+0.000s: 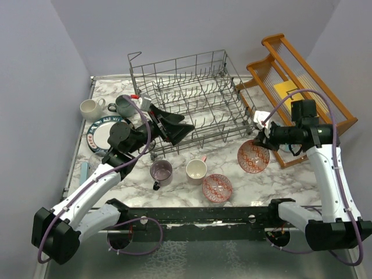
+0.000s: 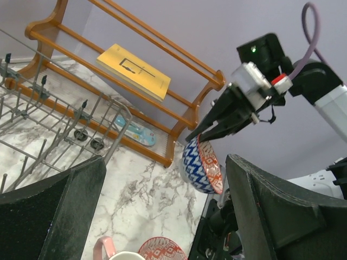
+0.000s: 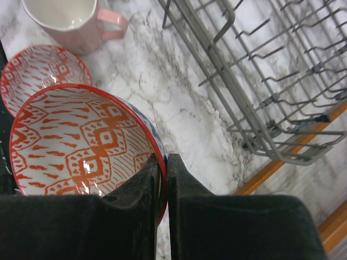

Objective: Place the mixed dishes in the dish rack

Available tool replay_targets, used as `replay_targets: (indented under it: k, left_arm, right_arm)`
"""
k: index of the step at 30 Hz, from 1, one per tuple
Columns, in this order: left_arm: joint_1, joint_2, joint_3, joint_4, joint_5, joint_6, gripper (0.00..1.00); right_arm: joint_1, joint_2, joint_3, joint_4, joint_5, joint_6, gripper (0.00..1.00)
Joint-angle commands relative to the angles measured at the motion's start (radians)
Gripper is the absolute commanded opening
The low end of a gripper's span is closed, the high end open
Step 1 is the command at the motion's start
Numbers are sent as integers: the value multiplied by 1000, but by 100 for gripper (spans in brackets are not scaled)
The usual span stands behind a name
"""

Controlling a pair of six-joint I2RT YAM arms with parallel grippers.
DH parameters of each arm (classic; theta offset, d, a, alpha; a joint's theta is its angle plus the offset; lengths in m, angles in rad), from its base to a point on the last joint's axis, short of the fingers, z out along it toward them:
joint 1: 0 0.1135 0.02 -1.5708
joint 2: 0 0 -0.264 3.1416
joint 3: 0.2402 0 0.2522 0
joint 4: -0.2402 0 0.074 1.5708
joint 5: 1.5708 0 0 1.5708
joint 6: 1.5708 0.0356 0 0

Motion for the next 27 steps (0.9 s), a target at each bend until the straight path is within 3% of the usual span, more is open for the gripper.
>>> replay_targets:
  k: [1, 9, 21, 27]
  left_arm:
    - [-37, 7, 46, -19, -51, 38, 95]
    - [-75, 12, 74, -54, -96, 78, 95]
    - [-82, -56, 29, -46, -176, 65, 96]
    - [-82, -19, 73, -86, -227, 54, 97]
  right_arm:
    - [0, 30, 147, -67, -155, 59, 1]
    - [0, 94, 310, 5, -224, 187, 1]
    - [2, 186, 420, 183, -293, 409, 1]
    - [2, 236, 462, 238, -305, 474, 1]
